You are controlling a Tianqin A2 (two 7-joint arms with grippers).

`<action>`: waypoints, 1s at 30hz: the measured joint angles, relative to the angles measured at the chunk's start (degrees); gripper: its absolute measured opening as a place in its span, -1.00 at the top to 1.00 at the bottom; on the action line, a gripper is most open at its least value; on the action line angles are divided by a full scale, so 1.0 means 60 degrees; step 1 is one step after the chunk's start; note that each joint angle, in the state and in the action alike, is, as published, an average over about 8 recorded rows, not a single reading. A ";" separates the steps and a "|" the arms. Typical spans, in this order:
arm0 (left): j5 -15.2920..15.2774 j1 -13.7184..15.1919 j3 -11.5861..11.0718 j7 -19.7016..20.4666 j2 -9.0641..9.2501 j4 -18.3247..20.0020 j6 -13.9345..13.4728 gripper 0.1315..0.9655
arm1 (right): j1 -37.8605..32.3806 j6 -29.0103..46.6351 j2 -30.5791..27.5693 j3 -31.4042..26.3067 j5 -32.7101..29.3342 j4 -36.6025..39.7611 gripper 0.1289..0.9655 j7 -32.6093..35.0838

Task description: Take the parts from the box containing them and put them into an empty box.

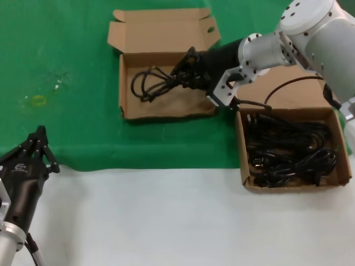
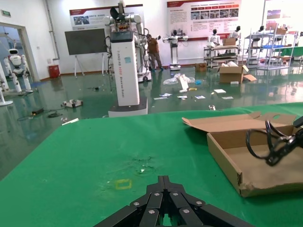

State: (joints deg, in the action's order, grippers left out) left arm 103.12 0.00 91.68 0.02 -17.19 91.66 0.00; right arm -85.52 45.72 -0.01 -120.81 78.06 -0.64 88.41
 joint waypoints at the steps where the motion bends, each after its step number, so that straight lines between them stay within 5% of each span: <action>1: 0.0000 0.0000 0.0000 0.0000 0.0000 0.0000 0.0000 0.97 | -0.0001 -0.0013 -0.0001 0.0006 0.0001 0.0006 0.62 -0.0011; 7: 0.0000 0.0000 0.0000 0.0000 0.0000 0.0000 0.0000 0.97 | 0.0000 -0.0075 -0.0014 0.0051 0.0006 0.0029 0.56 -0.0095; 24: 0.0000 0.0000 0.0000 0.0000 0.0000 0.0000 0.0000 0.97 | -0.0165 0.0029 -0.0146 0.0497 0.0374 0.0034 -0.38 -0.0426; 30: 0.0000 0.0000 0.0000 0.0000 0.0000 0.0000 0.0000 0.96 | -0.0169 0.0035 -0.0150 0.0508 0.0384 0.0033 -0.48 -0.0440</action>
State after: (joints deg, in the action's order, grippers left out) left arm 103.12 0.00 91.68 0.02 -17.19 91.66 0.00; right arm -86.54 45.92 -0.91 -117.76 80.37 -0.44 85.77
